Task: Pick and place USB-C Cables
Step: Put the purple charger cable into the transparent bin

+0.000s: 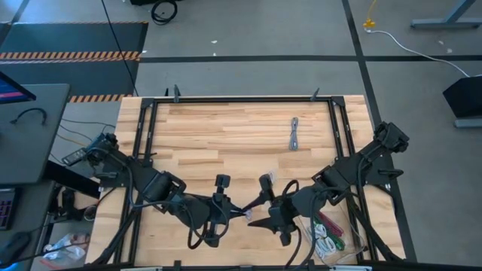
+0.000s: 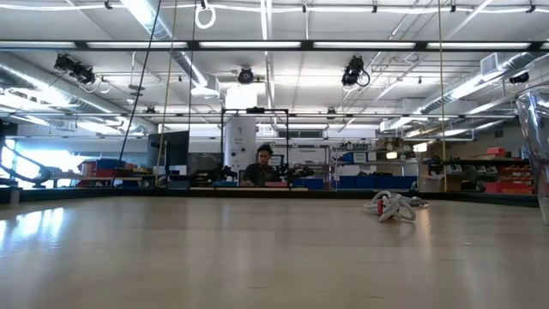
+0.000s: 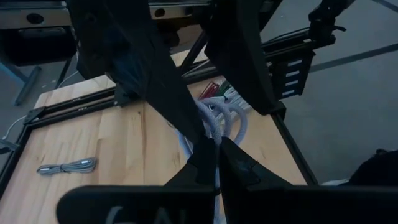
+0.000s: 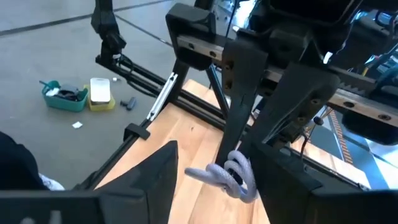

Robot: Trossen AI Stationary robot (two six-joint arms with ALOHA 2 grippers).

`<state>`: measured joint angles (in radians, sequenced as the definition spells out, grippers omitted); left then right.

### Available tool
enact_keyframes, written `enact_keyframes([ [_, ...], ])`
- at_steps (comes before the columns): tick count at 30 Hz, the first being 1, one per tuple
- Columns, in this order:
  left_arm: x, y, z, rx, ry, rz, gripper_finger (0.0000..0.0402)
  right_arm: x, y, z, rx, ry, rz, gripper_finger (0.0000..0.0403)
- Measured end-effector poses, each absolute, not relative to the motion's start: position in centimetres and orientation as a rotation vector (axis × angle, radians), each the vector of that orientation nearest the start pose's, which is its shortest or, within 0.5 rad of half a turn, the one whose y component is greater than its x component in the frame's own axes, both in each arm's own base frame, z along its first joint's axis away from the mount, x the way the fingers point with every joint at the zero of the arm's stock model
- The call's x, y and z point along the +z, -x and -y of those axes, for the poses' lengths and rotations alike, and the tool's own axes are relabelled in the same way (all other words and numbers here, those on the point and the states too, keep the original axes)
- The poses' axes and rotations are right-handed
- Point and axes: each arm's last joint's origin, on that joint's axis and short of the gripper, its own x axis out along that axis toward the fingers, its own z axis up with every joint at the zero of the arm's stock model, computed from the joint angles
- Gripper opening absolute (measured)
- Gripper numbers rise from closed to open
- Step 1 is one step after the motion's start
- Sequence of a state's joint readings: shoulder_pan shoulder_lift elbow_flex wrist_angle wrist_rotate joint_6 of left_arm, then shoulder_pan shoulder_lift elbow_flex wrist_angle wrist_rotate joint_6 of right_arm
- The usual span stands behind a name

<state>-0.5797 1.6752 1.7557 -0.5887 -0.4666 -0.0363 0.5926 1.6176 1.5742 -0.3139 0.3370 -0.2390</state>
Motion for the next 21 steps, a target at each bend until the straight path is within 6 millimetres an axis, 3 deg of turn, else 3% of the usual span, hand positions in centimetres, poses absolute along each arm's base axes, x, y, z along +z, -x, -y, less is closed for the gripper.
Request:
enact_keyframes([
  [4, 39.9, -31.5, 19.1, -0.103, -0.218, -0.448, 0.0005, 38.2, -31.1, -19.8, 0.297, 0.394, -0.307, 0.0161],
  [10, 39.8, -31.5, 19.2, -0.109, -0.22, -0.455, 0.0006, 38.0, -31.0, -19.7, 0.298, 0.378, -0.328, 0.0027],
  [16, 39.8, -31.5, 19.2, -0.106, -0.221, -0.458, 0.001, 38.0, -30.9, -19.4, 0.214, 0.412, -0.344, 0.001],
  [21, 39.8, -31.6, 19.1, -0.13, -0.205, -0.464, 0.0038, 38.3, -29.9, -18.1, 0.113, 0.428, -0.411, 0.0009],
])
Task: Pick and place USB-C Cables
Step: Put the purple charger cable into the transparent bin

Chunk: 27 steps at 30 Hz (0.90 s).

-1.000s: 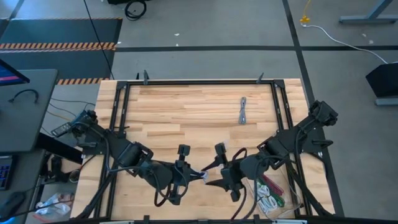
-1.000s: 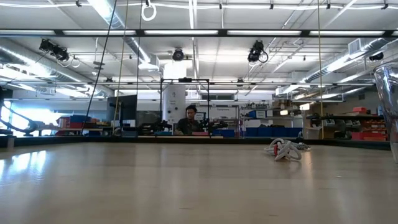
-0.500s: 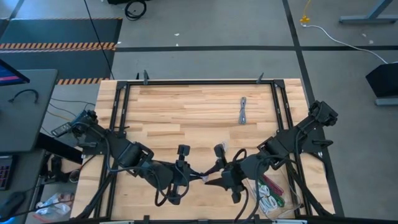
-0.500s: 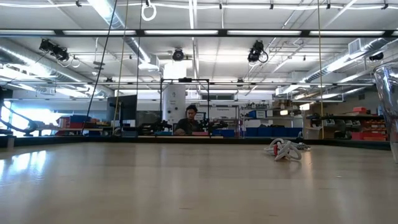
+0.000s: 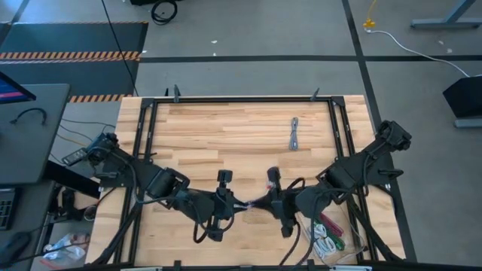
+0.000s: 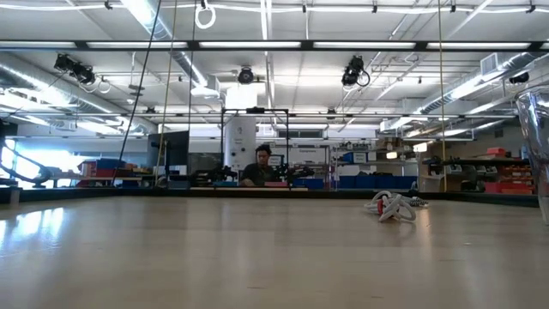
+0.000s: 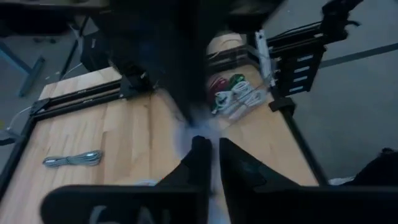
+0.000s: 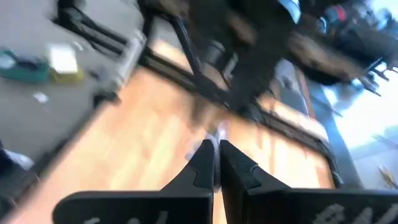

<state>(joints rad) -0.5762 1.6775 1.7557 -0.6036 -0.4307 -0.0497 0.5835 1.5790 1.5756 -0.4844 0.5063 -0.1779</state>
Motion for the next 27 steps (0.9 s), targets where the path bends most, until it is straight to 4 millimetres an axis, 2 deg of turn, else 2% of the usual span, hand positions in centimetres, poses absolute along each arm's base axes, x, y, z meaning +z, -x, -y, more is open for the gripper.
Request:
enact_keyframes([
  [5, 40.0, -31.4, 19.8, -0.229, -0.188, -0.45, 0.008, 39.2, -28.7, -15.6, -0.044, 0.406, -0.467, 0.0009],
  [9, 40.0, -31.4, 19.9, -0.245, -0.184, -0.453, 0.0114, 39.6, -27.6, -14.0, -0.1, 0.362, -0.517, 0.0009],
  [14, 38.5, -30.8, 19.9, -0.202, -0.114, -0.602, 0.0142, 39.8, -25.8, -12.7, -0.147, 0.242, -0.599, 0.0009],
  [20, 35.3, -31.1, 19.4, 0.009, -0.089, -0.809, 0.0143, 38.0, -23.1, -12.2, -0.157, -0.098, -0.916, 0.0009],
  [24, 33.3, -31.7, 19.9, 0.055, -0.098, -0.886, 0.0142, 36.7, -21.5, -13.1, -0.187, -0.309, -1.173, 0.0009],
  [27, 32.1, -32.3, 20.3, 0.066, -0.114, -0.908, 0.0142, 36.3, -20.7, -14.0, -0.22, -0.419, -1.279, 0.0009],
])
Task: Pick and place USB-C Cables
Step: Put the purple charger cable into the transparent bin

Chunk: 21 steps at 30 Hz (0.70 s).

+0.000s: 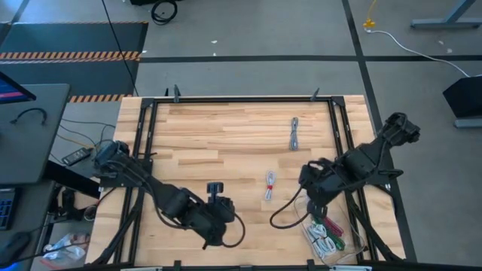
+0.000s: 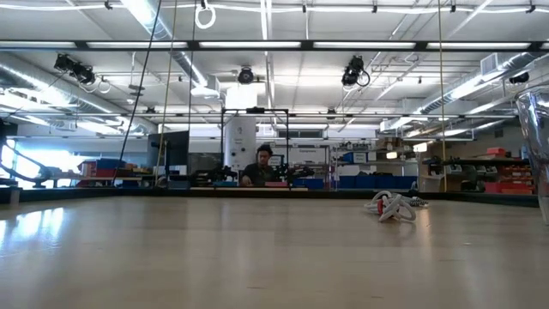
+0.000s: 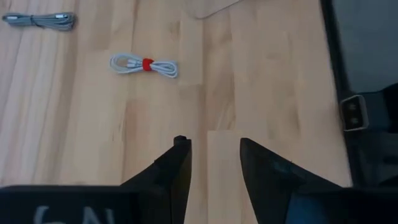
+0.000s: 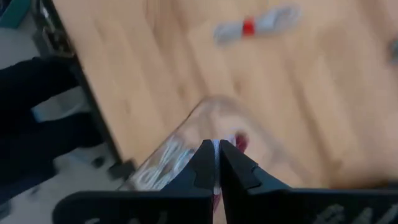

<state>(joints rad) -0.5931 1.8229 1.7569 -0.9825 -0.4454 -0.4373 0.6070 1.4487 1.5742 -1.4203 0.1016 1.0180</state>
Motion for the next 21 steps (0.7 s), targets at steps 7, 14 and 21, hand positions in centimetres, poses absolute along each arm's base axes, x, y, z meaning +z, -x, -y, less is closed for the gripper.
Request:
enact_keyframes([
  [7, 30.0, -33.4, 20.8, 0.096, -0.147, -0.951, 0.0142, 36.1, -19.1, -16.4, -0.251, -0.57, -1.347, 0.0009],
  [14, 28.6, -34.2, 20.7, 0.126, -0.176, -0.974, 0.0142, 34.6, -18.6, -19.6, -0.283, -0.611, -1.402, 0.0009],
  [21, 28.7, -34.8, 20.1, 0.139, -0.156, -0.955, 0.0142, 31.8, -19.0, -23.3, -0.324, -0.582, -1.459, 0.0009],
])
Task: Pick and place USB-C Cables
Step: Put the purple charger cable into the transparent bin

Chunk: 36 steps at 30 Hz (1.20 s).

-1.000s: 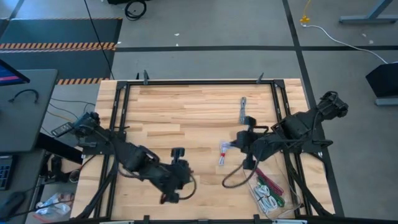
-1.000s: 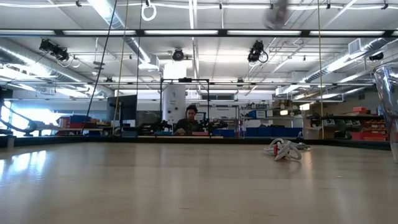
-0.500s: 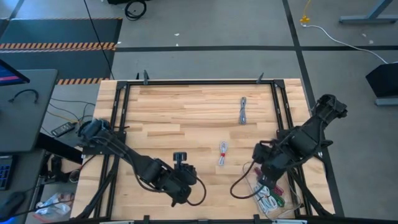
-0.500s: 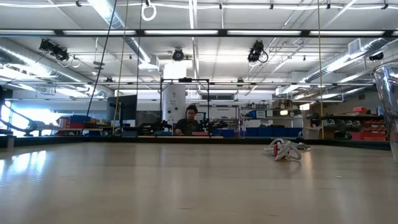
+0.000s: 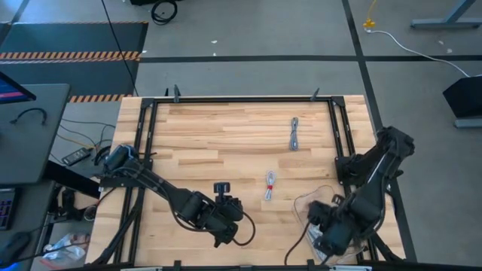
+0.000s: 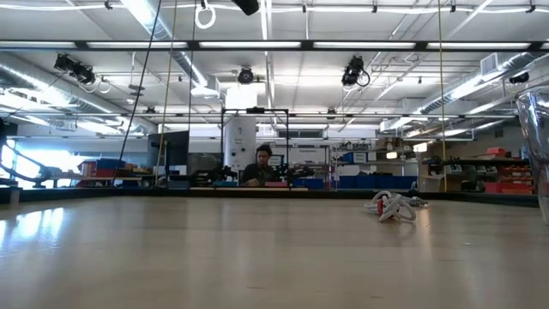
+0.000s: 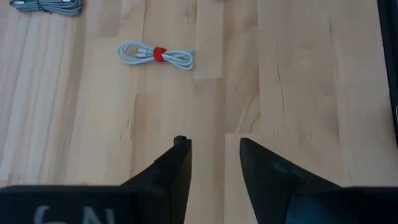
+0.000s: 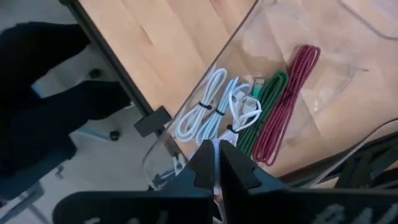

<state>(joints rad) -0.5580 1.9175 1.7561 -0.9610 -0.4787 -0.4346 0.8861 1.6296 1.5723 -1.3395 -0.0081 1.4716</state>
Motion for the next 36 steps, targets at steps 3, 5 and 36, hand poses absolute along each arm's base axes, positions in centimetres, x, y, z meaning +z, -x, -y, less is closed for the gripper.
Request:
enact_keyframes([
  [3, 28.8, -34.9, 20.0, 0.143, -0.151, -0.952, 0.0142, 30.3, -19.4, -24.4, -0.346, -0.547, -1.478, 0.0009],
  [5, 28.8, -35.0, 20.0, 0.142, -0.145, -0.944, 0.0142, 29.3, -19.8, -25.0, -0.363, -0.528, -1.494, 0.0009],
  [36, 28.9, -35.2, 19.9, 0.142, -0.132, -0.928, 0.0142, 22.0, -22.8, -28.0, -0.394, -0.386, -1.6, 0.0092],
])
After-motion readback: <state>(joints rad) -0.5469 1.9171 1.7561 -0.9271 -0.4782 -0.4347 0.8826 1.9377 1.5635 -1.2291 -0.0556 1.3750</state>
